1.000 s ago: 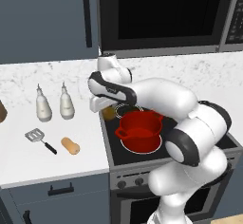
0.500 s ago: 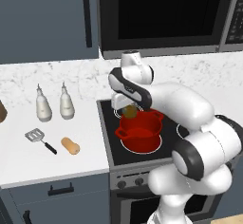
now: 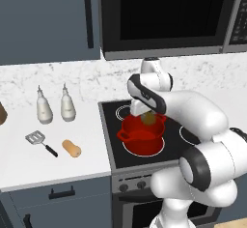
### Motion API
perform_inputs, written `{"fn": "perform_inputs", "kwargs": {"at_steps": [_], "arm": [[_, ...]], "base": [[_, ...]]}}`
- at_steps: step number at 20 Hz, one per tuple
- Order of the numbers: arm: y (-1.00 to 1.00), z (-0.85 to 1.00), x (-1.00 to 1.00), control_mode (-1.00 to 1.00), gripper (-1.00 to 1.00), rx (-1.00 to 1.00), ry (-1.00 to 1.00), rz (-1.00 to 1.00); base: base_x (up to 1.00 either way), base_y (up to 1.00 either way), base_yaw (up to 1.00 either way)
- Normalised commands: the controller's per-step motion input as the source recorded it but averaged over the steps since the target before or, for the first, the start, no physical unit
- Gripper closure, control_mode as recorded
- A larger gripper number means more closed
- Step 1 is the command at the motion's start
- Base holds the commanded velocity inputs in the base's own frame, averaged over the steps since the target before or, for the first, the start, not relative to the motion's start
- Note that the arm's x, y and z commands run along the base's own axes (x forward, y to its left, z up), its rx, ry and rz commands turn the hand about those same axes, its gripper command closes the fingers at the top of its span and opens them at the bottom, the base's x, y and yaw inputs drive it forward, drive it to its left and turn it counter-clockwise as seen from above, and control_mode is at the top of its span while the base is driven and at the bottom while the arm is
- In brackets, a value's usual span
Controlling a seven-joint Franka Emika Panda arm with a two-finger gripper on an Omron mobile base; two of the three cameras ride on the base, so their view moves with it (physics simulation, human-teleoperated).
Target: Put the squash and avocado in the pot. Retrieve the spatula and lightly stir the vegetables in the pot.
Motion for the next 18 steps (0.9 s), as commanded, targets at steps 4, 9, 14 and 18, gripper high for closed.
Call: {"fn": "perform_inputs", "kwargs": {"at_steps": [4, 9, 14, 18], "arm": [[0.0, -0.51, 0.0, -1.0, 1.0, -0.01, 0.09, 0.0], [0.0, -0.48, 0.03, -1.0, 1.0, -0.01, 0.03, 0.0], [0.0, -0.36, 0.07, -1.0, 1.0, -0.01, 0.0, 0.0], [0.0, -0.23, 0.0, -1.0, 1.0, 0.0, 0.0, 0.0]], "base": [[0.0, 0.0, 0.0], [0.0, 0.0, 0.0], [0.0, 0.0, 0.0], [0.0, 0.0, 0.0]]}}
